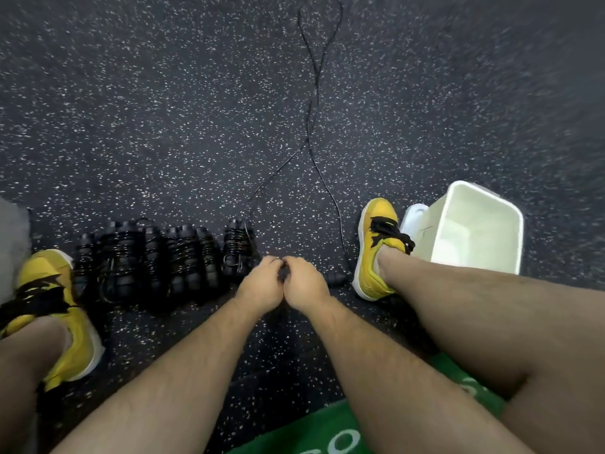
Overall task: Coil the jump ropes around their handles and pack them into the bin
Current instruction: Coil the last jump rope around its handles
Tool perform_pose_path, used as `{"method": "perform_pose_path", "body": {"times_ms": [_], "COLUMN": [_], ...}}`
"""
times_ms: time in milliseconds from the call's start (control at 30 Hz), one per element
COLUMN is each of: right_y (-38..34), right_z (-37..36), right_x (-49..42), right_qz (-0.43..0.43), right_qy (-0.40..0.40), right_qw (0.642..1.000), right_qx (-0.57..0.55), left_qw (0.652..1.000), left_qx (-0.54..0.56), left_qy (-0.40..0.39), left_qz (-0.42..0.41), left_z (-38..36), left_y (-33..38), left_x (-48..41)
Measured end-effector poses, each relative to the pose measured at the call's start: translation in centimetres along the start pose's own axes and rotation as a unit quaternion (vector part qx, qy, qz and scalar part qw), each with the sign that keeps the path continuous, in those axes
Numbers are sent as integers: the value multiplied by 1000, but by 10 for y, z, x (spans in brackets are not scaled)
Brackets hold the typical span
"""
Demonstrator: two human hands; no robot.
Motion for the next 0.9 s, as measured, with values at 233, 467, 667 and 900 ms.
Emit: {"method": "perform_pose_path", "body": {"times_ms": [233,467,667,900], "right_y": [80,96,108,107], "right_z": [-10,-10,23,26], "right_x": [-6,-10,-26,-56], "right_qz": [-57,-71,-141,-167], "right_qy": [-75,-73,8,-45], "right_qw": [982,980,984,969], "right_qx": [167,171,107,177], "left_qw": [991,991,987,988], "left_qx": [-24,-93,-91,62], "left_qy": [-123,-93,-132,-136], "left_qz": [51,20,-13,26], "left_z": [-64,-78,-91,-96], "left_y": [16,17,30,30], "left_x": [-45,-55,-54,-53]}}
Point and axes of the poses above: each hand's wrist, its own x-axis away from the middle knuckle, its own z-axis out of the back of the hand, y = z × x, the point moved 4 cm from there along -x, towards the middle knuckle, and after that the axes turned 14 degrees about -y, right-handed, at the moved point
